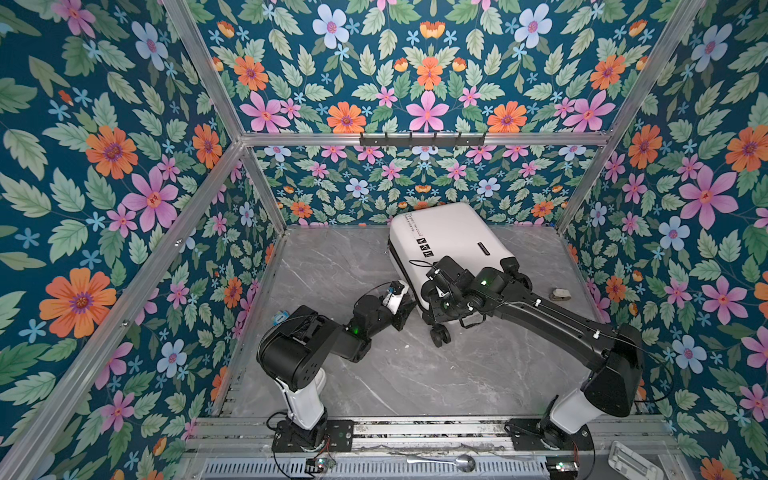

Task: Pack the luggage
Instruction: 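Lower the left gripper onto the silver zipper pull and pinch it, then pull the zipper along the suitcase edge with the left gripper toward the wheels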

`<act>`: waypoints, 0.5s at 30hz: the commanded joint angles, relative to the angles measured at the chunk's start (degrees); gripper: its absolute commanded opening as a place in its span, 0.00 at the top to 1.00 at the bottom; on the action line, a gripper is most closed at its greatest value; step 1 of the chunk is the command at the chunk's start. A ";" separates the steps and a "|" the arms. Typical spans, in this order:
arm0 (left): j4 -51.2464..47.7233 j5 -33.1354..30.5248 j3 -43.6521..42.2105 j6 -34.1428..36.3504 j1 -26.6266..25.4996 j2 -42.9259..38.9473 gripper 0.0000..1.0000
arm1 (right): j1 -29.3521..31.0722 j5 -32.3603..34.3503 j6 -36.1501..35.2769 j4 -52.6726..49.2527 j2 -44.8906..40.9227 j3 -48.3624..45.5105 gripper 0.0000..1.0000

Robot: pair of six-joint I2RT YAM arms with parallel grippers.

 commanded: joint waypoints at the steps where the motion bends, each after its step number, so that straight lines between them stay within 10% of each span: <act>1: 0.05 -0.30 0.77 1.50 0.06 0.04 0.67 | 0.08 0.91 1.89 2.75 -0.64 0.64 0.97; 15: -3.70 -0.89 3.03 5.81 -1.95 -0.86 0.71 | 0.07 -0.08 2.07 2.90 -0.03 0.64 0.99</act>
